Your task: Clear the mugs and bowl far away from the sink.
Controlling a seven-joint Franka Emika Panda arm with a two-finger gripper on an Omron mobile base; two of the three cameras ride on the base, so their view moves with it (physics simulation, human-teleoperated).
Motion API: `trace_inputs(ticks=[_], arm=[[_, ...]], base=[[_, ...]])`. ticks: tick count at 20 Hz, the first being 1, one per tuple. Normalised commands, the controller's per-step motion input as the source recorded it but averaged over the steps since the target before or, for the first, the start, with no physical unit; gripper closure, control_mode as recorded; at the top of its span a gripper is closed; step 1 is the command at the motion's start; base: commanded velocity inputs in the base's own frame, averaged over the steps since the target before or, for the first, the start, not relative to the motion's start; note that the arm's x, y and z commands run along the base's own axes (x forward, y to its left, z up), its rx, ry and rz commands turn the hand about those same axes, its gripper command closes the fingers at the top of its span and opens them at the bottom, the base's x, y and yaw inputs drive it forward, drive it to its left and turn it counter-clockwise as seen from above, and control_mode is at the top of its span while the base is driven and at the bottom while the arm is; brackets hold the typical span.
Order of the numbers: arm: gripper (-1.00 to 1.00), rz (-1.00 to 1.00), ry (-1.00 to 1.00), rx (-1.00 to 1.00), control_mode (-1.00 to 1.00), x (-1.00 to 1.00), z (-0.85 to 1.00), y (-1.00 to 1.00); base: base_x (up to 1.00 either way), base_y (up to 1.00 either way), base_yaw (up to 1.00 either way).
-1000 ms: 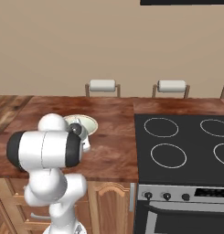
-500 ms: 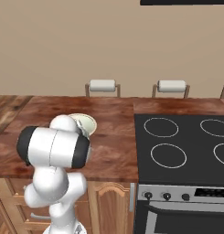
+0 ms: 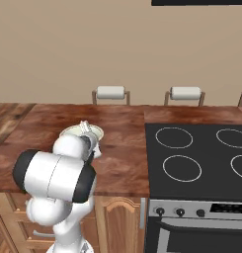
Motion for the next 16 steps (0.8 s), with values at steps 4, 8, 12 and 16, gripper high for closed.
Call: trace_inputs(ticks=[4, 8, 12, 16], arm=[[-1.00, -0.06, -0.04, 0.00, -1.00, -0.20, 1.00, 0.00], [-1.00, -0.09, 0.00, 0.00, -1.00, -0.52, 1.00, 0.00], [-1.00, -0.11, 0.00, 0.00, -1.00, -0.63, 1.00, 0.00], [-1.00, -0.11, 0.02, 0.00, -1.00, -0.81, 1.00, -0.09]], base=[[0.00, 0.00, 0.00], [0.00, 0.00, 0.00], [0.00, 0.00, 0.00], [0.00, 0.00, 0.00]])
